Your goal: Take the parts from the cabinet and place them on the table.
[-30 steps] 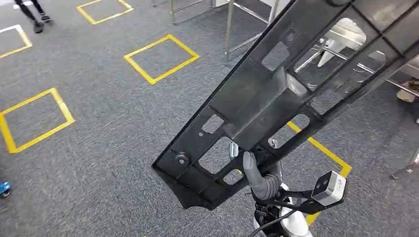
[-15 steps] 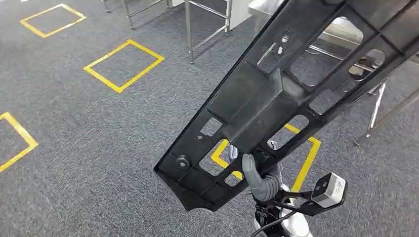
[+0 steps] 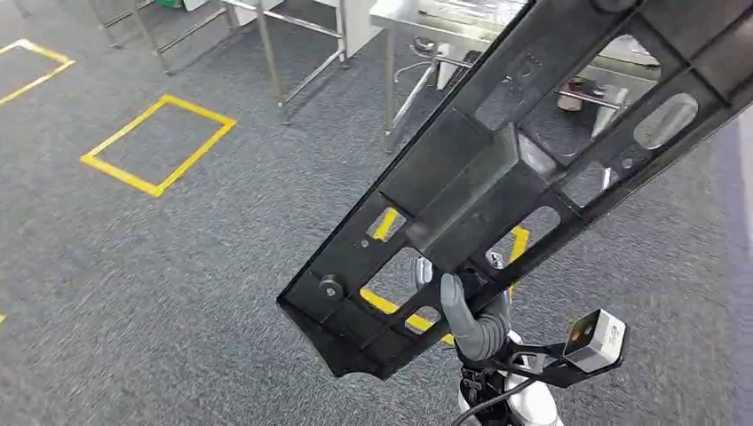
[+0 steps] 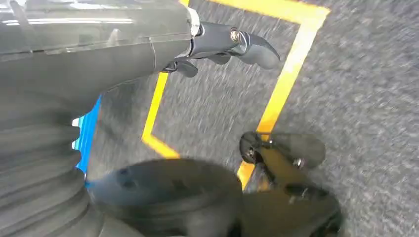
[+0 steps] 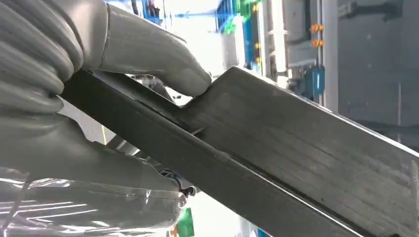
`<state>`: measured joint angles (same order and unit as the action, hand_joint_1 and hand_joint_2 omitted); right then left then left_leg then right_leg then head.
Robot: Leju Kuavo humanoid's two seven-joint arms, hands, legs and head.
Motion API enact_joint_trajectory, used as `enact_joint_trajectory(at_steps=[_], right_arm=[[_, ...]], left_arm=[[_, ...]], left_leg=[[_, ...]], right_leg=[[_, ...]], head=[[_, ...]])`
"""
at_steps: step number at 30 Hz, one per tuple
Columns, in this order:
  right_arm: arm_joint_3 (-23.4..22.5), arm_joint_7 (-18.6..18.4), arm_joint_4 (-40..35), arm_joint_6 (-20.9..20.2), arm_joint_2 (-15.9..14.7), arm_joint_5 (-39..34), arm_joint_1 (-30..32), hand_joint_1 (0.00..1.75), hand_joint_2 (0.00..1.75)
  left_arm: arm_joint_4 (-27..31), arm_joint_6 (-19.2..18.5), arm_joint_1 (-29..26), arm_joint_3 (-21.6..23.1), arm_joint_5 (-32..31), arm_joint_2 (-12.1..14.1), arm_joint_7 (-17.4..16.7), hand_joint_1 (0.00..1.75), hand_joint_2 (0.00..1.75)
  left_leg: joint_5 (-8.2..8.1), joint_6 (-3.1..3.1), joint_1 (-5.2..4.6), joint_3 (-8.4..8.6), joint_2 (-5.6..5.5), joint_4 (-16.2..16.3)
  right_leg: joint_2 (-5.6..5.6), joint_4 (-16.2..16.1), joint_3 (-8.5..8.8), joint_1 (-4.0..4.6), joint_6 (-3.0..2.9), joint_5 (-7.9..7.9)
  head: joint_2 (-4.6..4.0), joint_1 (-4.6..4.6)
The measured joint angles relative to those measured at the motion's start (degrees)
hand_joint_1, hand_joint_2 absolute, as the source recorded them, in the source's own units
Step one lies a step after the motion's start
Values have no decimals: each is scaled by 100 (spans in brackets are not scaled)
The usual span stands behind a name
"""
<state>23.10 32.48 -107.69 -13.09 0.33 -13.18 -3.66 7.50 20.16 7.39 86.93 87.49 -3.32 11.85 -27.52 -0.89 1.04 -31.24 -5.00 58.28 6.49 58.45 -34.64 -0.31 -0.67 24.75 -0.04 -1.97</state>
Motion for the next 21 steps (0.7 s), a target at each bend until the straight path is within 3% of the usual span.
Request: enact_joint_trajectory(at_steps=[2,4,5,6,7,9,10,11,12,13,14,15,16,19,20,21], right_arm=[[0,0,-7,11,4,0,4,175,175],[0,-2,-13,57,4,0,24,175,175],[-7,-4,-18,63,2,0,27,175,175],[-13,-2,-26,70,2,0,35,175,175],[-15,-2,-28,77,0,0,29,175,175],[-13,-7,-28,79,-2,4,43,175,175],[-15,-7,-28,79,-2,4,54,175,175],[-15,-7,-26,81,-2,4,63,175,175],[-15,-7,-28,79,-2,4,64,175,175],[-15,-7,-28,79,-2,4,63,175,175],[-15,-7,-28,79,-2,4,60,175,175],[-15,-7,-28,81,-2,4,50,175,175],[-13,-9,-31,85,-2,7,41,175,175],[-15,-4,-31,98,-2,7,38,175,175],[-15,-4,-31,98,0,4,40,175,175],[-17,0,-35,96,0,4,50,175,175]], left_arm=[[0,113,8,13,-4,-2,58,0,175],[0,179,27,17,-2,-4,114,0,175],[0,203,36,17,0,-24,149,0,175],[-2,238,53,17,0,-22,179,0,175],[-2,286,47,20,-7,-33,216,0,175],[0,343,2,33,-22,-35,251,0,175],[0,347,-8,37,-22,-42,258,0,175],[0,349,-8,39,-17,-42,258,0,175],[0,352,-2,39,-15,-42,256,0,175],[0,352,7,39,0,-42,234,0,175],[0,350,11,39,-2,-48,206,0,175],[0,349,11,39,-4,-50,197,0,175],[0,345,13,39,-13,-55,197,0,175],[0,166,11,44,-2,-52,199,0,175],[0,92,21,42,-2,-52,207,0,175],[0,18,38,42,0,-52,214,0,175]], left_leg=[[5,10,-25,7,78,-60],[33,92,-44,34,186,-88],[90,143,28,45,277,-166],[111,180,2,54,348,-194],[117,203,-11,47,427,-195],[105,219,-46,39,595,-187],[98,220,-51,32,702,-180],[90,216,-51,27,784,-174],[76,210,-51,29,868,-164],[60,193,-51,37,937,-155],[40,174,-52,53,998,-139],[17,143,-69,71,1048,-125],[-17,102,-113,77,1107,-102],[-41,22,-105,140,1301,-126],[-80,-26,-97,150,1329,-117],[-161,-69,-57,140,1014,-30]], right_leg=[[108,-4,-54,-46,73,-35],[253,-53,-68,-64,177,-77],[239,-29,-80,-60,190,-71],[-149,124,-157,-28,193,58],[-392,489,-339,-26,205,299],[-561,1369,-746,-46,239,697],[-589,1684,-893,-54,251,773],[-604,1688,-890,-56,257,709],[-633,1422,-740,-61,262,527],[-701,935,-466,-61,257,291],[-862,401,-156,-50,242,88],[-1212,0,56,-11,207,90],[-1247,-26,56,26,123,89],[-992,-7,16,67,42,96],[-906,-59,66,10,-11,59],[-849,-80,68,-9,-32,45]], head=[[0,0],[0,0],[0,0],[0,2],[0,9],[0,11],[-2,11],[0,11],[0,11],[0,11],[0,11],[0,11],[0,9],[0,9],[0,9],[0,9]])
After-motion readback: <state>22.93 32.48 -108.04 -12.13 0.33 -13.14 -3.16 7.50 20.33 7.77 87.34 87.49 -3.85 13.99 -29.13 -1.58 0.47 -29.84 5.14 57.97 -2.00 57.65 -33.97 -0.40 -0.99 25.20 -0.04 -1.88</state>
